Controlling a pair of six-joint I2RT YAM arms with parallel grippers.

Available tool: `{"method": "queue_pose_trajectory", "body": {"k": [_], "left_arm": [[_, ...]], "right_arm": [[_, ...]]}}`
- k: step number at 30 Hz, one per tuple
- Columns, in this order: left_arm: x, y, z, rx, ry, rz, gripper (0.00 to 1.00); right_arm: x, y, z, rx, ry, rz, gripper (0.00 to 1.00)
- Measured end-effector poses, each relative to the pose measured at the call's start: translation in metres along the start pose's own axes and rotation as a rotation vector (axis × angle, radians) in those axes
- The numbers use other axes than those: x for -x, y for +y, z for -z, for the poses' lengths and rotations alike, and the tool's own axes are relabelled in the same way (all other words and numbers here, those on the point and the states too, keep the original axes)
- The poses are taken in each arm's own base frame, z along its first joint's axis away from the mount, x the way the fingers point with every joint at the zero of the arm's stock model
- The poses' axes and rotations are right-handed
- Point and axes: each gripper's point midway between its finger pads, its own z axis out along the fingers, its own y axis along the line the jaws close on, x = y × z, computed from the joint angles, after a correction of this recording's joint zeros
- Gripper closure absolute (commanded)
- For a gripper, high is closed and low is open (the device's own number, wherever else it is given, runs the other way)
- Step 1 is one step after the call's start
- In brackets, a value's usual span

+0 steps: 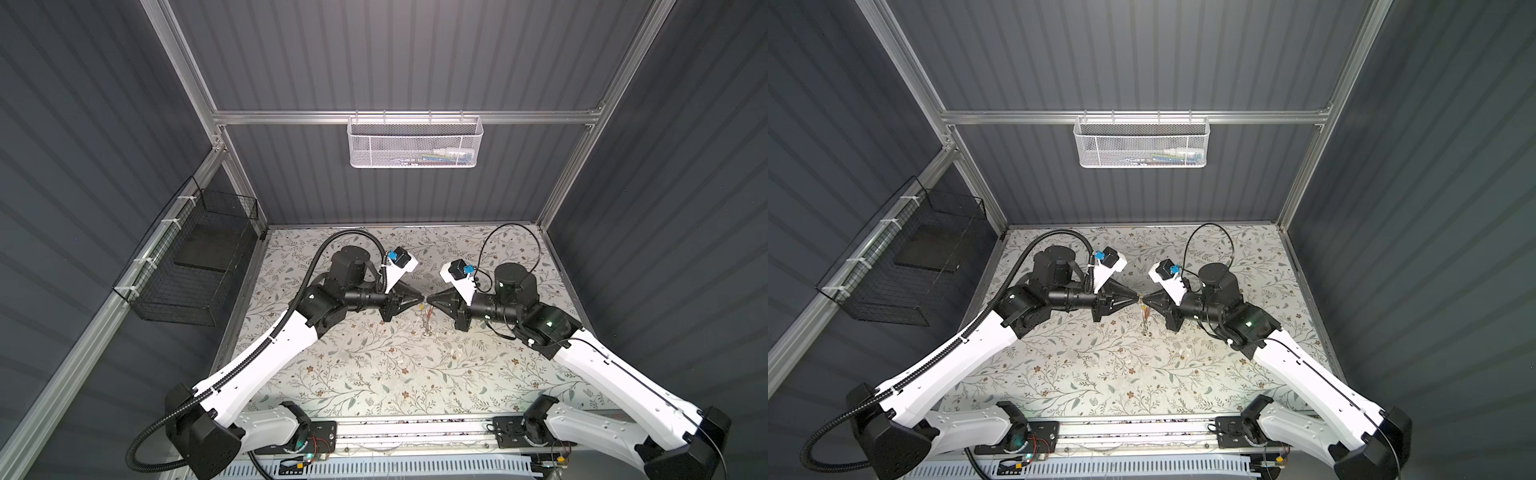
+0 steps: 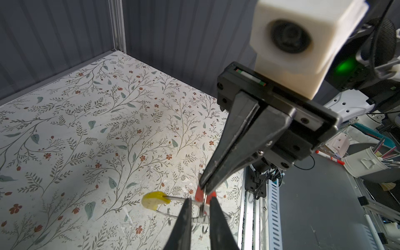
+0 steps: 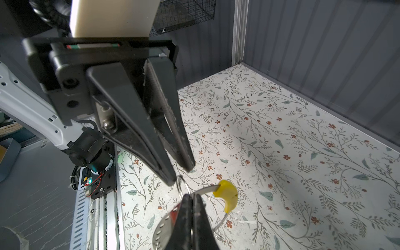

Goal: Put the keys on the keyring

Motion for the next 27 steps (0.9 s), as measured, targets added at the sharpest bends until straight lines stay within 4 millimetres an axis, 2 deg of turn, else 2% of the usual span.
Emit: {"method": "queue_pose_trajectory", "body": {"k": [17,27], "left_arm": [[-0.0040,-0.0024,-0.0031,-0.028,0.016,0.002,0.98],[-0.0052,-0.0024,-0.0052,-0.038,0.026,0.006,0.96]], "right_arm": [[-0.0008,0.0033,-0.0016,0.002,0.004,0.008,1.00],[-0.0016,0.0020,-0.0019,-0.008,0.008,0.008,1.00]]}}
